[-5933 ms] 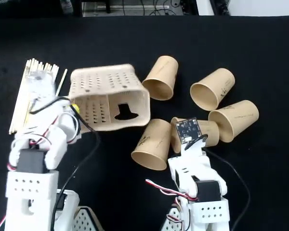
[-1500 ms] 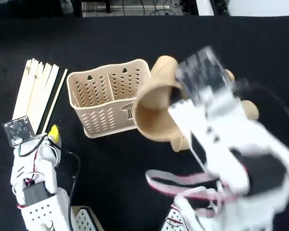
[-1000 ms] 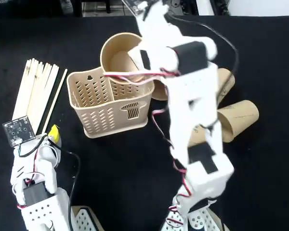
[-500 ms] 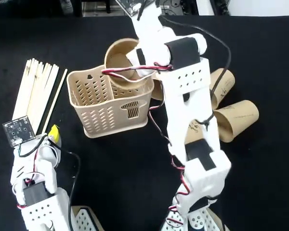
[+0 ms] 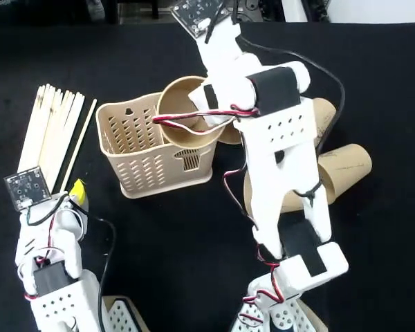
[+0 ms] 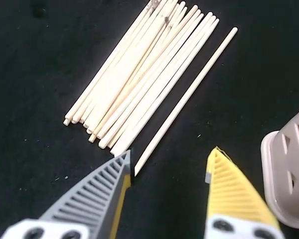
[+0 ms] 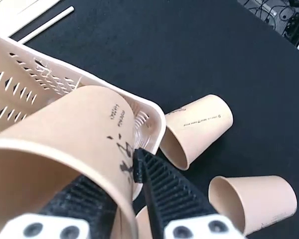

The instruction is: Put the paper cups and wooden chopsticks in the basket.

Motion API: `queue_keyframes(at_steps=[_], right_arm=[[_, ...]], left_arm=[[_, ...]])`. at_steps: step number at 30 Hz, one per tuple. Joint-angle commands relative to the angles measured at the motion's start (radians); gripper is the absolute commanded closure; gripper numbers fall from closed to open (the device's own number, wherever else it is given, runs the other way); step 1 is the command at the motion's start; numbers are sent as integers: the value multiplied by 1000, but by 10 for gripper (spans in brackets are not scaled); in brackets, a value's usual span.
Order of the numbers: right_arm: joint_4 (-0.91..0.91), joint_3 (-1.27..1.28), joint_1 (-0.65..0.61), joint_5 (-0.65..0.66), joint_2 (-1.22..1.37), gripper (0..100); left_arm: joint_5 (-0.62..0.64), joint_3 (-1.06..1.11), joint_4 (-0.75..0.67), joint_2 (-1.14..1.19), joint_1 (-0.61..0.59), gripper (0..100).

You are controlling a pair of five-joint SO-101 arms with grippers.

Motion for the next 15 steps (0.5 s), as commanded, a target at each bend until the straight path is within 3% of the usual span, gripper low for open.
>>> queue_keyframes(at_steps=[1, 8, 10, 15], right_arm=[[26, -10, -6, -9, 35, 943], [28, -41, -28, 61, 48, 551], [28, -65, -28, 66, 5, 518], [34, 18, -25, 138, -171, 573]], left_arm=[[2, 16, 3, -14, 12, 755], [2, 16, 3, -14, 15, 755], [2, 16, 3, -14, 15, 755], [2, 16, 3, -14, 13, 754]])
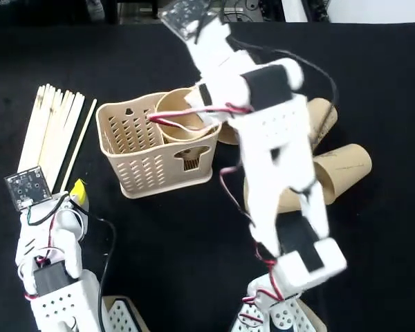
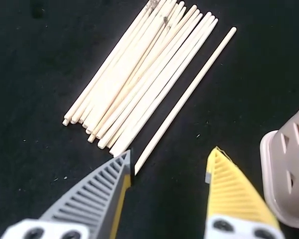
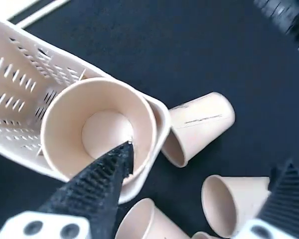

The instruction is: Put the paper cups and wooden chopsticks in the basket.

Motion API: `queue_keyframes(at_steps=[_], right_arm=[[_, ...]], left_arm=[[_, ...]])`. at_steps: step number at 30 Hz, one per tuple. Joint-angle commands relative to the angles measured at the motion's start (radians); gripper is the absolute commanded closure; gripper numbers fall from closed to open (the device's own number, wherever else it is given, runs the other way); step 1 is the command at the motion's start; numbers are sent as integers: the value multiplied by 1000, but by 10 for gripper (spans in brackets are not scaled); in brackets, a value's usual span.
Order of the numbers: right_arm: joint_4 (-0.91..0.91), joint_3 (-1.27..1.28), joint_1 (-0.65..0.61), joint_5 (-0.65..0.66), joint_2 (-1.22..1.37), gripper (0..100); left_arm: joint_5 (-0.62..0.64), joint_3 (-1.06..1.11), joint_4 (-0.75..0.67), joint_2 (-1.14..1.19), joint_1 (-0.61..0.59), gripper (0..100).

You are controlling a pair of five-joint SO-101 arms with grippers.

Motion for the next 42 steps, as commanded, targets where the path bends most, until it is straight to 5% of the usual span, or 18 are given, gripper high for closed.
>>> queue_keyframes(at_steps=[1, 10, 19, 28, 35, 42], right_arm=[[34, 96, -2, 94, -173, 591], [-157, 1004, 193, 463, -575, 652], [-641, 1693, 249, 399, -878, 652], [-951, 1916, 350, 506, -898, 660], [-1119, 1925, 443, 560, -900, 978], [-1040, 1913, 436, 535, -1038, 988]], left_arm=[[2, 16, 3, -14, 5, 754], [2, 16, 3, -14, 2, 752], [2, 16, 3, -14, 2, 752], [2, 16, 3, -14, 2, 752], [2, 16, 3, -14, 2, 752], [2, 16, 3, -14, 2, 752]])
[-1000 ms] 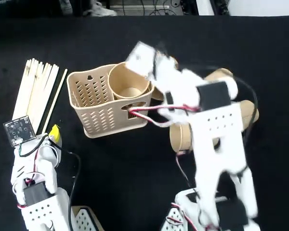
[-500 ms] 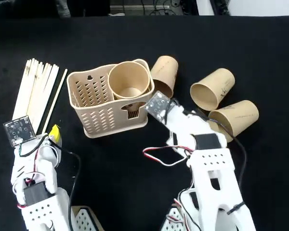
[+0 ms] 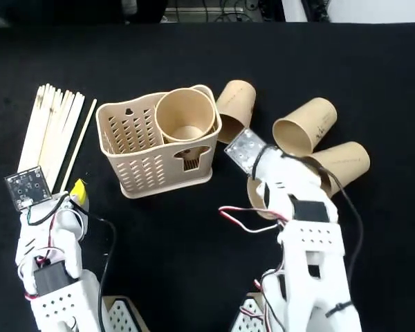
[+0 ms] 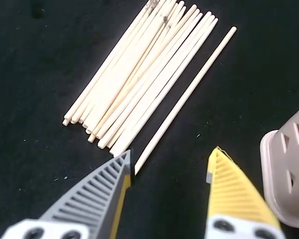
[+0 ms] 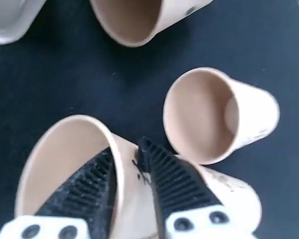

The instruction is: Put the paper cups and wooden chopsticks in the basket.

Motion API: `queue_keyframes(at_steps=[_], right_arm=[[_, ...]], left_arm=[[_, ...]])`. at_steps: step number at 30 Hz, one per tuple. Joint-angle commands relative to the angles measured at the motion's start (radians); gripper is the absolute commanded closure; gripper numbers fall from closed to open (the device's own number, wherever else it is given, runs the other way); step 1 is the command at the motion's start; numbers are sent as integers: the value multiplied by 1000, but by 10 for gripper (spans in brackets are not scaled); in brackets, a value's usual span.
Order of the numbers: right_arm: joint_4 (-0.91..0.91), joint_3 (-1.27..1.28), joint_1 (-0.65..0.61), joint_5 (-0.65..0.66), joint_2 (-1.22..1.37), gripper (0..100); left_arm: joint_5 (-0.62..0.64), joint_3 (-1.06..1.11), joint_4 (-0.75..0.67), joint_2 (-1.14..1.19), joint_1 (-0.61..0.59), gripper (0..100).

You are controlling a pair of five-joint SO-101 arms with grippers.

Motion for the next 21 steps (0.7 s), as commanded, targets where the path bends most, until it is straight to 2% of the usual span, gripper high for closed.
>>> queue_keyframes(at_steps=[1, 6, 10, 15, 21], right_arm=[[92, -35, 3, -32, -136, 988], [430, -232, 3, -137, -364, 988], [635, -483, 3, -256, -406, 988], [740, -799, -14, -431, -255, 988], [815, -1218, -224, -614, 97, 988]], left_arm=[[2, 16, 3, -12, 2, 752], [2, 16, 3, -12, 5, 752], [2, 16, 3, -12, 8, 752], [2, 16, 3, -12, 10, 752], [2, 16, 3, -12, 5, 754]])
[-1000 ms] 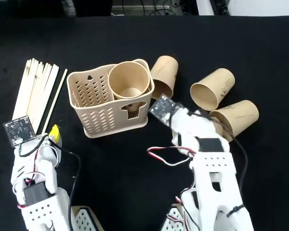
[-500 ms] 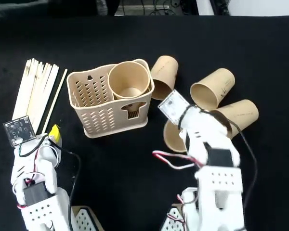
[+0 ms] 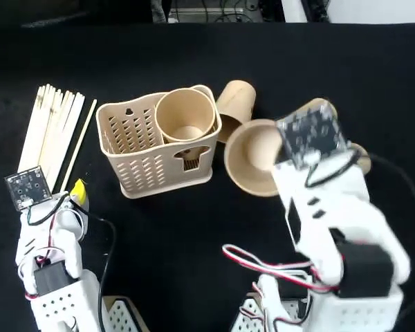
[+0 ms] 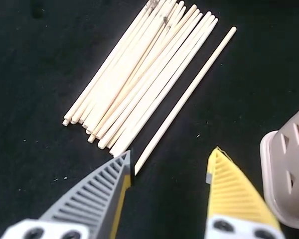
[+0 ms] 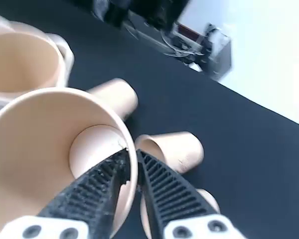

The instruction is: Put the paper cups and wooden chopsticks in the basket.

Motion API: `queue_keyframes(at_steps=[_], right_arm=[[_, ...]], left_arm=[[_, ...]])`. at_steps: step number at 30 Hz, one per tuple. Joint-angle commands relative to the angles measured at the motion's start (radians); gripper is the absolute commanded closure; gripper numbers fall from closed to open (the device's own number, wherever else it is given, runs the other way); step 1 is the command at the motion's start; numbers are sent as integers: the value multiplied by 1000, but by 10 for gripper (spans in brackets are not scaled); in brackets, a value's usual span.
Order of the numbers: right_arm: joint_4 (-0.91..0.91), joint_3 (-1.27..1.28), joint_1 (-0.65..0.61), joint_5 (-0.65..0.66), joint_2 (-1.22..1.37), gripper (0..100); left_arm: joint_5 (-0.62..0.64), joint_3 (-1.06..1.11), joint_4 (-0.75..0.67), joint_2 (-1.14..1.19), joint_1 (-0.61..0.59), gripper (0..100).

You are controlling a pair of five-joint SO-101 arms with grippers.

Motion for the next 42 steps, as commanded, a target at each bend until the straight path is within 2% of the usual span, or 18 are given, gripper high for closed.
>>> queue_keyframes(at_steps=[1, 5, 10, 17, 24, 29, 36, 42], right_arm=[[48, -320, -135, -98, 234, 988], [92, -622, -232, -157, 495, 988], [98, -912, -259, -196, 806, 988], [207, -1196, -256, -210, 1125, 988], [315, -1365, -270, -210, 1283, 988], [336, -1374, -295, -236, 1265, 988], [336, -1164, -374, -245, 1161, 988], [336, -1055, -342, -244, 1081, 988]], left_arm=[[2, 16, 3, -12, 5, 754], [2, 16, 3, -12, 8, 754], [2, 16, 3, -12, 4, 755], [2, 16, 3, -12, 8, 755], [2, 16, 3, -12, 8, 755], [2, 16, 3, -12, 10, 754], [2, 16, 3, -12, 10, 754], [2, 16, 3, -12, 8, 752]])
